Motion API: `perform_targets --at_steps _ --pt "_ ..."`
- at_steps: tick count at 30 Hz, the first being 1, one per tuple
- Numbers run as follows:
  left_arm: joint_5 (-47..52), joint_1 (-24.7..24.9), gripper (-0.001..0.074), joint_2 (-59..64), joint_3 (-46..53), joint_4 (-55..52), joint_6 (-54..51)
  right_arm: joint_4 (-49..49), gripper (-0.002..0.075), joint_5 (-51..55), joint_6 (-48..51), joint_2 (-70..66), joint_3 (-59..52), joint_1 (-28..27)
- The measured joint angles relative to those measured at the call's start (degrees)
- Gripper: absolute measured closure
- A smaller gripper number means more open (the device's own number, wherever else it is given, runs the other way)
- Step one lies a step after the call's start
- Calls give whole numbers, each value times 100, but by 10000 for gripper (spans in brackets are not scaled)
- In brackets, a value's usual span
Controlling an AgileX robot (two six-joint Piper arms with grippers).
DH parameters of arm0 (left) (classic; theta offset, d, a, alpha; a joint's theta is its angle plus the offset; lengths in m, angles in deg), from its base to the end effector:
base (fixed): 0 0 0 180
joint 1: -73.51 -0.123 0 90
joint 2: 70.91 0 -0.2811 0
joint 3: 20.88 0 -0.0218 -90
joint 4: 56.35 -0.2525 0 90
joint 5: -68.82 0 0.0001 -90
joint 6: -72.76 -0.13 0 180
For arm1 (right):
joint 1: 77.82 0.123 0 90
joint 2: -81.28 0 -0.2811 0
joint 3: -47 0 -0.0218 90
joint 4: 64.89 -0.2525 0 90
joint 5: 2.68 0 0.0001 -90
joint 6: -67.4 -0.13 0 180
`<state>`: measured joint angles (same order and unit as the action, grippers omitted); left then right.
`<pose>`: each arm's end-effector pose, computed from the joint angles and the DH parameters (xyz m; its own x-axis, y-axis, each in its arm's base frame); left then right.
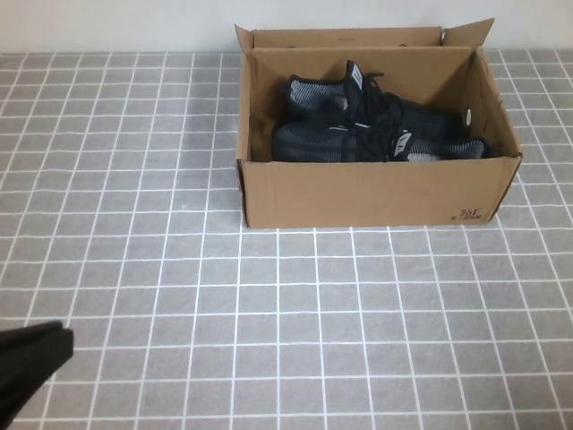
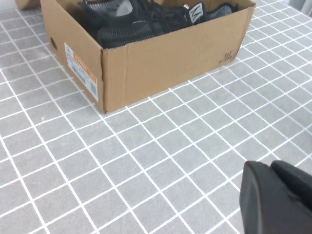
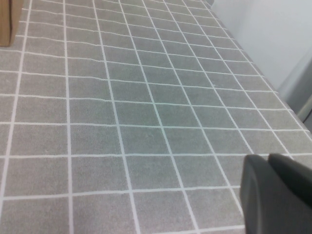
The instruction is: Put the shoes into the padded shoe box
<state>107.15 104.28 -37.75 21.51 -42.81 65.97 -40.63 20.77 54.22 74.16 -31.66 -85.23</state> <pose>0.0952 -0.0787 0.3103 -0.3786 0.1469 -0.9138 0.5965 0.7937 -0.1195 0.0901 -0.0332 0.1598 -0.3375 -0.1166 -0.9341 0.2306 0.9518 -0.2021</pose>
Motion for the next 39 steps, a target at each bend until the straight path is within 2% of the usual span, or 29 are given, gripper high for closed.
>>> perform_targets --at_steps 6,16,19,25,27,29,39 --pt "291 0 736 -152 12 -48 9 0 734 0 0 0 0 0" --pt "175 0 736 -152 36 -356 9 0 734 0 0 0 0 0" --pt "-549 0 736 -175 289 -626 22 0 734 0 0 0 0 0" --pt "-3159 -11 736 -812 1471 -755 -139 0 734 0 0 0 0 0" --pt "-3864 -139 736 -989 1943 -755 -202 0 734 0 0 0 0 0" --pt "-4087 -402 736 -1175 2327 -755 -191 0 734 0 0 0 0 0" --pt "-3716 -1606 736 -2346 3572 -755 18 0 734 0 0 0 0 0"
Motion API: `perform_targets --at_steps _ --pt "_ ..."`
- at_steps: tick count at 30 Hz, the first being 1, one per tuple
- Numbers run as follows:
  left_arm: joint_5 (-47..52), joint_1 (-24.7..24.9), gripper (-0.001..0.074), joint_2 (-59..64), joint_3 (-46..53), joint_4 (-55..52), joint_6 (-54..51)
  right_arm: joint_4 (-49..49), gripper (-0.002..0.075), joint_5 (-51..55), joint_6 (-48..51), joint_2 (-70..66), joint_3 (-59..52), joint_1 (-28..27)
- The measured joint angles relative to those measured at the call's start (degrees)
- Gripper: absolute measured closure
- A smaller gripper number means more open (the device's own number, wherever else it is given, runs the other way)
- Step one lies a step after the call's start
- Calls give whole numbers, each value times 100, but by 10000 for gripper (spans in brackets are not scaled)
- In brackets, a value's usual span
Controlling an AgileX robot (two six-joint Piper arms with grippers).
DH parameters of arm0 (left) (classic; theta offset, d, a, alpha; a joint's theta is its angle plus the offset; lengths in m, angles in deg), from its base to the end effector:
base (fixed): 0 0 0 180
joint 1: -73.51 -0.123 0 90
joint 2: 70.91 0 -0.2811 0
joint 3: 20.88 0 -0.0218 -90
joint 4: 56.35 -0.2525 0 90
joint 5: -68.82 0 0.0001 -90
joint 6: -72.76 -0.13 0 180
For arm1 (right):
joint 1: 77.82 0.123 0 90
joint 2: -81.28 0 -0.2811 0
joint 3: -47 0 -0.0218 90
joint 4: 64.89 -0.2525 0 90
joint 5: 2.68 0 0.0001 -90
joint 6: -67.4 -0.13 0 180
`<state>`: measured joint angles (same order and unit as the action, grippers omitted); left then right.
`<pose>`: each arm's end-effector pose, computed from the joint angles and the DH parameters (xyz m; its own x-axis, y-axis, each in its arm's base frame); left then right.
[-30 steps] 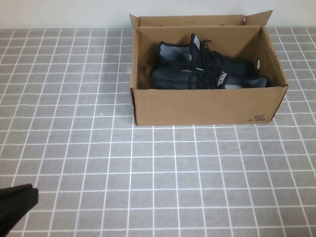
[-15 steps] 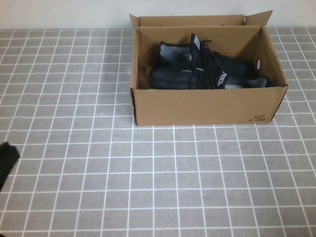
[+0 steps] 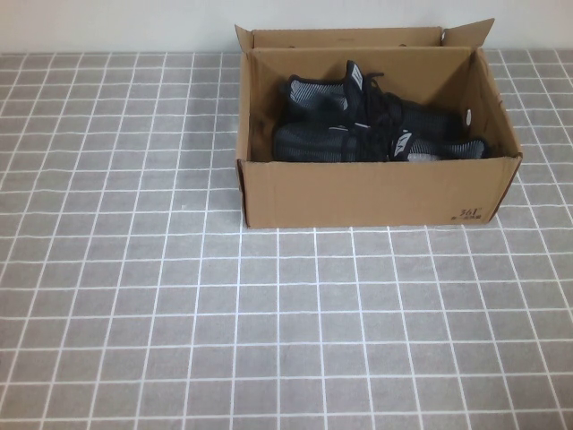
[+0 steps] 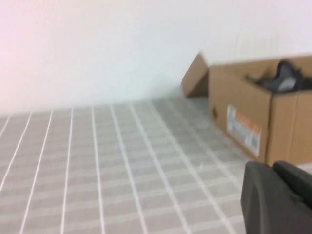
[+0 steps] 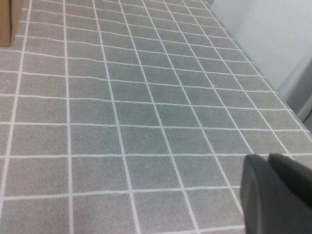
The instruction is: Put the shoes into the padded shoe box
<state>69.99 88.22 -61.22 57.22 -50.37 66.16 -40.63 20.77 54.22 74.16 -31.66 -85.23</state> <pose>0.1009 -0.0268 0.2041 0.0204 0.0058 -0.9998 0.2558 0.9667 0.0109 0.0901 -0.0332 0.1598 -0.3375 -0.1166 -0.9341 0.2306 0.9518 -0.2021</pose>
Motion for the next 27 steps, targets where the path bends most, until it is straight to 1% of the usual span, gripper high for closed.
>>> perform_targets --at_steps 7,9,15,27 --pt "1649 -543 736 -226 47 -28 45 0 734 2 0 0 0 0" --pt "1902 -689 736 -226 54 -82 56 0 734 2 0 0 0 0" --pt "2027 -786 736 -235 54 -158 78 0 734 2 0 0 0 0" --pt "2027 -786 736 -235 54 -177 88 0 734 2 0 0 0 0"
